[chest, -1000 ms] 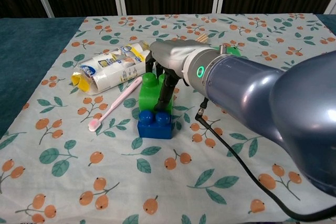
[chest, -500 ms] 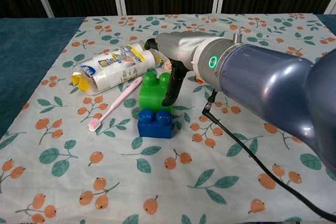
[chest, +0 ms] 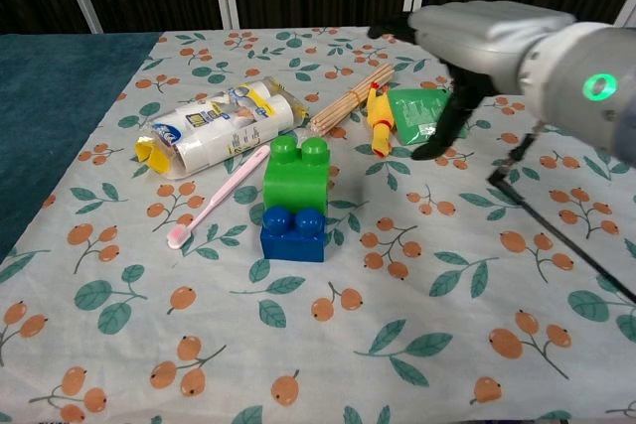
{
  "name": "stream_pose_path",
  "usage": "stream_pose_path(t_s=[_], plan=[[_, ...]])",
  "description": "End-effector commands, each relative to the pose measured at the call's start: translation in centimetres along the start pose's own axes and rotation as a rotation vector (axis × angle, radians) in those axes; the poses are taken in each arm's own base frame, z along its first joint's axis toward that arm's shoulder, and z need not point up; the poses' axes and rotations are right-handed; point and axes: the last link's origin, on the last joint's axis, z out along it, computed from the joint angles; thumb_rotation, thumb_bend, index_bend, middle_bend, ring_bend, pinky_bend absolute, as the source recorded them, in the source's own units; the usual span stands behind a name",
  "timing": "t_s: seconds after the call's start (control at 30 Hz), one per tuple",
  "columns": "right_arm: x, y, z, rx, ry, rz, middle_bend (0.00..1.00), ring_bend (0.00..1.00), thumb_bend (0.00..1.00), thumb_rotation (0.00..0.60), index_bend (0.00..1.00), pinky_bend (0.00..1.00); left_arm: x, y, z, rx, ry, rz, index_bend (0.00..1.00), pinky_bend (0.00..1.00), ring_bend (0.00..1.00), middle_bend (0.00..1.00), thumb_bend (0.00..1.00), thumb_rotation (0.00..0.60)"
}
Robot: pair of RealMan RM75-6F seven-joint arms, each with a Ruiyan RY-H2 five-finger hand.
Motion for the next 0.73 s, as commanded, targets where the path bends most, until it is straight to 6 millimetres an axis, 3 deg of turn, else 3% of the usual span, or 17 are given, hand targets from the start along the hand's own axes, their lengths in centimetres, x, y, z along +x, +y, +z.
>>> stream_pose_path(t_s=[0.03,0.2,0.37,0.5,0.73], plan=[[-0.3,8.9,-6.4,-0.099,0.032,0.006,0.00,0.00,0.07,0.600,0.00,0.21,-0.1,0.1,-0.1,-0.006,0.006,0.017,0.00,0.00,0.00,0.00,0.00,0.600],[-1.0,14.1,-10.4,-0.164,0.044,0.030,0.00,0.00,0.07,0.600,0.00,0.21,-0.2,0.2,-0.2,-0.015,0.016,0.036,0.00,0.00,0.00,0.00,0.00,0.600],[-1.6,17.2,-13.1,-0.198,0.054,-0.003,0.00,0.00,0.07,0.600,0.00,0.19,-0.3,0.2,-0.2,-0.017,0.021,0.055,0.00,0.00,0.00,0.00,0.00,0.600],[-2.1,18.8,-14.4,-0.219,0.075,-0.015,0.00,0.00,0.07,0.600,0.00,0.19,-0.3,0.2,-0.3,-0.017,0.029,0.063,0.00,0.00,0.00,0.00,0.00,0.600],[-2.2,19.0,-14.2,-0.227,0.133,0.041,0.00,0.00,0.07,0.600,0.00,0.19,-0.3,0.2,-0.3,-0.014,0.037,0.062,0.00,0.00,0.00,0.00,0.00,0.600]])
